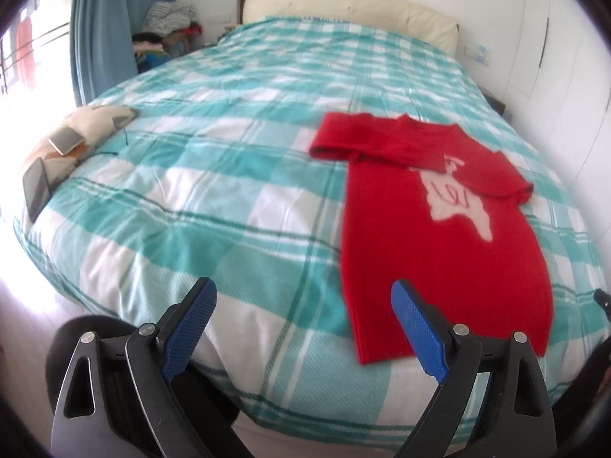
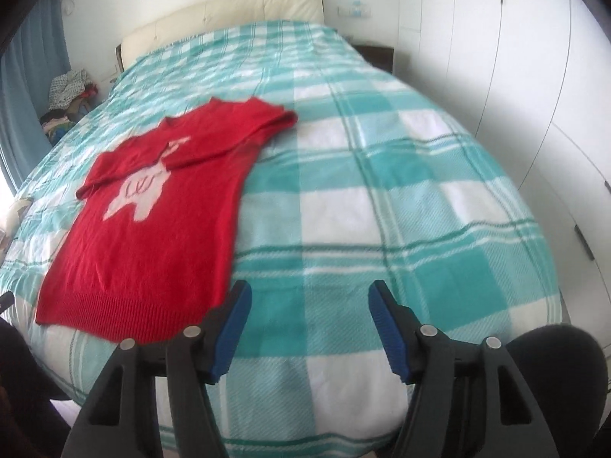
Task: Fold small clothes
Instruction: 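Open both tools and release the hem, then grasp the folded sleeve cuff with the right tool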
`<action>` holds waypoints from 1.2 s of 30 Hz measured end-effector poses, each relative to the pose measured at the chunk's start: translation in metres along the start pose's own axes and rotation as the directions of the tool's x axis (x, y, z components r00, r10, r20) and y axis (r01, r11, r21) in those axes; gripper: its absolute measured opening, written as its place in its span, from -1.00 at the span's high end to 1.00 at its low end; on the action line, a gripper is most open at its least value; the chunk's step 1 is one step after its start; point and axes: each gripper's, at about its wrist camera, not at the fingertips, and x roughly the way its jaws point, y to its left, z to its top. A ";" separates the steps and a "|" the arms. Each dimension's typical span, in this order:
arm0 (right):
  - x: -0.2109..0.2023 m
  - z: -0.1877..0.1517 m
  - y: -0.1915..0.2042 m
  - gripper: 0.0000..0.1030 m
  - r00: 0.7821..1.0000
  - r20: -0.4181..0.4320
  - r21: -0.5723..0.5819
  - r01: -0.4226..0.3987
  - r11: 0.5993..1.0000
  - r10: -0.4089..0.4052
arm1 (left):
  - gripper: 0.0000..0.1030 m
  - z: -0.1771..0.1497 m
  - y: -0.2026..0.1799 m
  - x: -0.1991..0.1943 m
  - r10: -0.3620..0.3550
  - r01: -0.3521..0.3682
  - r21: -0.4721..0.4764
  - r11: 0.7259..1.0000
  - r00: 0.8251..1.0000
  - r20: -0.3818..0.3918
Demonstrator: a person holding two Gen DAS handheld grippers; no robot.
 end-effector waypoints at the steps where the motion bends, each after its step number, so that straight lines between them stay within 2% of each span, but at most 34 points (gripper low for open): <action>1: 0.000 0.002 0.000 -0.33 1.000 0.019 0.005 -0.006 1.000 0.006 | -0.83 0.008 0.000 0.000 -0.005 0.005 -0.008 1.000 1.000 0.020; 4: 0.007 0.000 0.005 -0.33 0.999 0.017 0.022 -0.037 0.999 0.036 | -0.85 0.024 -0.002 0.006 -0.010 0.012 -0.024 1.000 0.998 0.062; 8: 0.019 -0.012 0.010 -0.33 0.998 -0.025 0.027 -0.055 0.998 0.055 | -0.85 0.030 -0.005 0.025 0.000 0.002 -0.033 0.999 0.998 0.066; 10: 0.021 -0.010 0.011 -0.33 0.996 -0.040 0.027 -0.076 0.997 0.077 | -0.85 0.025 -0.001 0.036 0.032 -0.029 -0.041 0.999 0.998 0.063; 12: 0.020 0.006 0.015 -0.33 0.993 -0.055 -0.018 -0.106 0.994 0.105 | -0.85 0.021 0.006 0.046 0.055 -0.054 -0.061 0.997 0.998 0.022; 13: 0.016 0.019 0.019 -0.33 0.993 -0.044 -0.054 -0.115 0.992 0.113 | -0.85 0.021 0.010 0.048 0.043 -0.042 -0.081 0.996 0.999 0.008; 15: 0.007 0.050 0.030 -0.33 0.992 -0.002 -0.141 -0.126 0.982 0.127 | -0.85 0.020 0.017 0.046 0.027 -0.026 -0.118 0.993 1.000 0.012; 17: 0.005 0.083 0.047 -0.37 0.989 0.027 -0.229 -0.133 0.964 0.143 | -0.85 0.020 0.019 0.044 0.047 -0.044 -0.129 0.991 0.999 0.026; 19: 0.017 0.110 0.072 -0.56 0.987 0.018 -0.329 -0.147 0.933 0.162 | -0.85 0.020 0.018 0.043 0.065 -0.061 -0.129 0.990 0.997 0.029; 23: 0.077 0.130 0.146 -0.55 0.971 -0.089 -0.541 -0.235 0.808 0.223 | -0.85 0.017 0.017 0.046 0.075 -0.072 -0.128 0.989 0.997 0.016; 26: 0.135 0.129 0.192 -0.52 0.953 -0.170 -0.602 -0.302 0.739 0.251 | -0.85 0.016 0.017 0.048 0.088 -0.086 -0.122 0.989 0.996 0.010; 29: 0.189 0.126 0.223 -0.43 0.946 -0.234 -0.645 -0.324 0.693 0.224 | -0.85 0.016 0.022 0.050 0.091 -0.090 -0.134 0.987 0.996 -0.002; 31: 0.221 0.125 0.230 -0.31 0.946 -0.255 -0.646 -0.320 0.694 0.199 | -0.85 0.016 0.026 0.052 0.082 -0.083 -0.148 0.986 0.997 -0.014; 32: 0.235 0.124 0.228 -0.25 0.937 -0.285 -0.629 -0.342 0.698 0.202 | -0.85 0.016 0.027 0.052 0.072 -0.074 -0.157 0.985 0.997 -0.019; 33: 0.246 0.126 0.223 0.12 0.928 -0.310 -0.596 -0.359 0.718 0.207 | -0.85 0.016 0.029 0.053 0.061 -0.064 -0.166 0.984 0.998 -0.023; 34: 0.252 0.130 0.215 0.58 0.927 -0.309 -0.559 -0.356 0.749 0.210 | -0.85 0.016 0.030 0.053 0.053 -0.057 -0.173 0.983 0.998 -0.027; 35: 0.252 0.136 0.205 0.78 0.933 -0.291 -0.530 -0.341 0.776 0.211 | -0.85 0.016 0.031 0.054 0.047 -0.052 -0.179 0.983 0.998 -0.031; 36: 0.247 0.144 0.193 0.84 0.937 -0.268 -0.496 -0.334 0.801 0.225 | -0.85 0.016 0.031 0.054 0.041 -0.046 -0.182 0.982 0.999 -0.034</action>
